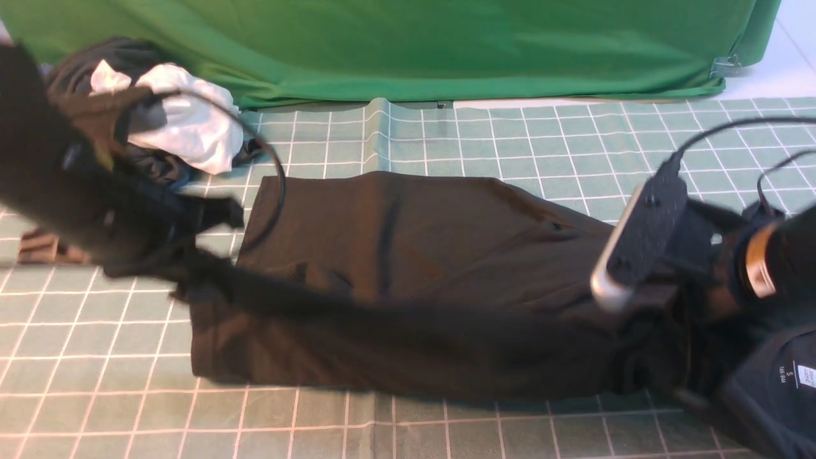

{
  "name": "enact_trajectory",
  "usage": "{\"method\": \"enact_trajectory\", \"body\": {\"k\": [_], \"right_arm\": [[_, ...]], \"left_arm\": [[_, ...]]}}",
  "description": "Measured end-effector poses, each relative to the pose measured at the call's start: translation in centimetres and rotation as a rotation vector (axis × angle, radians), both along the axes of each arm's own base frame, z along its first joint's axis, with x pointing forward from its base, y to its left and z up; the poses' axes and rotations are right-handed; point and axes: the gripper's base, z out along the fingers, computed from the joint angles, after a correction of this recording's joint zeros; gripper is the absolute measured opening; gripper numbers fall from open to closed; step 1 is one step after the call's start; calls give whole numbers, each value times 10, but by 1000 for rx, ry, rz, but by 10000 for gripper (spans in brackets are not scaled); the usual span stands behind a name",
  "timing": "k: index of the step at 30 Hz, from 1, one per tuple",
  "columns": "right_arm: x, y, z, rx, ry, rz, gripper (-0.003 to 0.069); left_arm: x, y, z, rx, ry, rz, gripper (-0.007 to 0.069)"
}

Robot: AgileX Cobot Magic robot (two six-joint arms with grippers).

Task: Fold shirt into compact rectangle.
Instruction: 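Fold the black garment in half by bringing its near edge over to the far edge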

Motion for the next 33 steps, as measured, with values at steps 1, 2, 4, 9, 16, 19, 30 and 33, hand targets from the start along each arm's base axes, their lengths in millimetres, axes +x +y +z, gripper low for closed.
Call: {"method": "enact_trajectory", "body": {"k": [1,2,4,9,16,19,30,33], "right_arm": [[2,0,1,2,-6,-1,32],[19,-3,0,-2,-13,-23,32],[36,-4,0,-1,-26,-37,32],[84,-6,-10,-3,-15,-98,32],[140,-2,-33,1,-4,-144,32],[161,4,-42,3,-21,-122,32],[204,18,-77,43,-83,-104,87],[209,21,-78,70,-125,-98,212]], "left_arm": [[2,1,0,-3,-1,3,10],[20,2,1,-13,-10,8,10],[41,3,0,-24,-13,17,10],[99,-3,-17,-30,5,18,8],[160,8,-41,-34,55,50,8],[179,18,-47,-40,62,73,8],[203,24,-72,-50,87,88,46],[204,27,-78,-8,93,100,124]]}}
